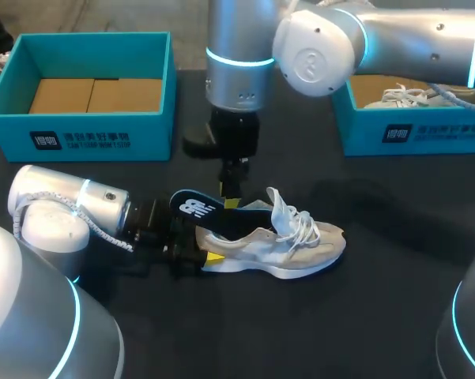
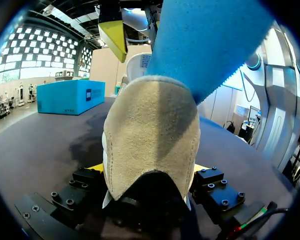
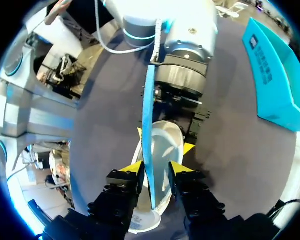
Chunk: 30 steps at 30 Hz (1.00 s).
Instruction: Take the shoe out of the shoebox, open the shoe tongue, remove and reinsert the insole, then place the shoe into the shoebox
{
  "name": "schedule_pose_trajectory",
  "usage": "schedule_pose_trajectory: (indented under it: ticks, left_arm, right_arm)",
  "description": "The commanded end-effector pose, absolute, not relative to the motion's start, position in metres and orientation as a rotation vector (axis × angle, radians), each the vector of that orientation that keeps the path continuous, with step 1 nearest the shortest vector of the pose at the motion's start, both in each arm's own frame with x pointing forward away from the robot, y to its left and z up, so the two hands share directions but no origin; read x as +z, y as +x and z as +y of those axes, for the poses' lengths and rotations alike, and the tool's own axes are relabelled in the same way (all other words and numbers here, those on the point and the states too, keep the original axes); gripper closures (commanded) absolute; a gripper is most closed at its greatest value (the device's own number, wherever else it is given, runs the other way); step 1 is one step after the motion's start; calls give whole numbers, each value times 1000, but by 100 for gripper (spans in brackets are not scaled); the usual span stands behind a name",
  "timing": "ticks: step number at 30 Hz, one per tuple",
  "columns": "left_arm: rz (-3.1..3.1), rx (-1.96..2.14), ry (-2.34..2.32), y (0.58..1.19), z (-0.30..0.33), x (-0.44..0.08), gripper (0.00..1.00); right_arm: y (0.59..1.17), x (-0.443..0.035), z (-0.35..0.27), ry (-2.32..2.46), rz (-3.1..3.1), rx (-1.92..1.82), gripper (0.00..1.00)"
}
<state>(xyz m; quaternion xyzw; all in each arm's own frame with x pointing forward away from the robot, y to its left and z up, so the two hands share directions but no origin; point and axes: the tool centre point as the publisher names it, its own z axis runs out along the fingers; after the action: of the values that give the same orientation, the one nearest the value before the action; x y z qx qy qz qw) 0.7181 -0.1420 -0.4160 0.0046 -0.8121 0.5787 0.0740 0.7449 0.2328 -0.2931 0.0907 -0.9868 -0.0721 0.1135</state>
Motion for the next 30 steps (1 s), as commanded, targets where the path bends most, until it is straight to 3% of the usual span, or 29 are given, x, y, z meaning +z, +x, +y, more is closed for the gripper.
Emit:
schedule_pose_trajectory:
  ticks: [1,30]
  left_arm:
    - [-2437,1737,14,720,-142,-419,100]
    - [-2437,1737,14,720,-142,-419,100]
  right_arm:
    - [734,-289,214,211,-2954,-331,64]
    - [726,-305,233,-42,-3008,-646,62]
